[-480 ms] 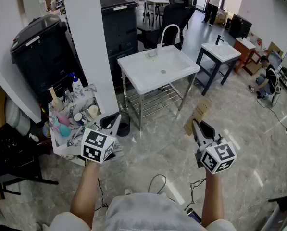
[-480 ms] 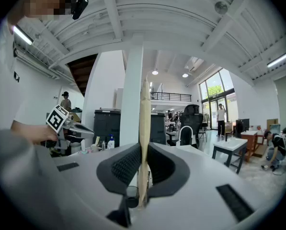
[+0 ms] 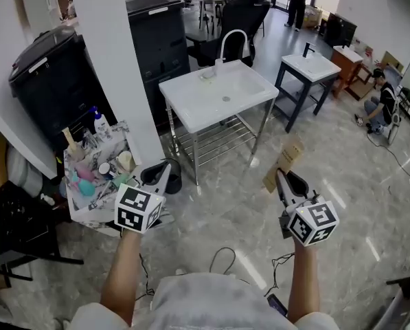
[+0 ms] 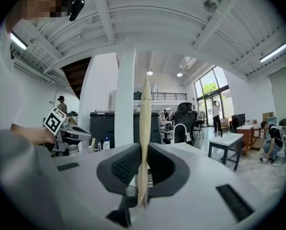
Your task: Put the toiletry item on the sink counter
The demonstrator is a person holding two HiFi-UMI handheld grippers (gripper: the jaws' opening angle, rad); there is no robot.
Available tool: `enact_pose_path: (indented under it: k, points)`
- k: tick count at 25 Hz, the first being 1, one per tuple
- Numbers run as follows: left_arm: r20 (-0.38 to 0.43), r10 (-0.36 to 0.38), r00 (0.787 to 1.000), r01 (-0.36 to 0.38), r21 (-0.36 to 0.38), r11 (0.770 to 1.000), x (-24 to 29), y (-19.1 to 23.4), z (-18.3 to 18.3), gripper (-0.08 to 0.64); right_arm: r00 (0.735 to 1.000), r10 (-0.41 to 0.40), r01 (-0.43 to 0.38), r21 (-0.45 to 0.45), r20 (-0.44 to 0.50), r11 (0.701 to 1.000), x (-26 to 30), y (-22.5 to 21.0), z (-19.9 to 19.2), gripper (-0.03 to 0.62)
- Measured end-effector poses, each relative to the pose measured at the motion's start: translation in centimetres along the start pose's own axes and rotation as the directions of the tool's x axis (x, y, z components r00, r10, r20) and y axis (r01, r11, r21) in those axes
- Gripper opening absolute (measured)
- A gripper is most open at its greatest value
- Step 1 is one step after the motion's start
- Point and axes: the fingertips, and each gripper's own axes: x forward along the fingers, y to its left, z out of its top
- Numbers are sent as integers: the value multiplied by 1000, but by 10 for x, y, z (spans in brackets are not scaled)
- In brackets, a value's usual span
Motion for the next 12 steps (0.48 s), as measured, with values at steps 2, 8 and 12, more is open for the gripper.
enact_pose_path:
  k: [2,8,12]
  points:
    - [6,9,1000,-9,8,1000,7,-10,6,11,1000,-4,4,16,10,1000,-5,-15,-1,38]
    - [7,-15,1000,15,24,1000,28,-50,23,9,1000,2,-3,11,30,1000,-24,-59,0,38]
    - [43,-11,999,12,-30,999,33,-67,35,9,1000,9,-9,-1,17,1000,-37,-85,-6,39]
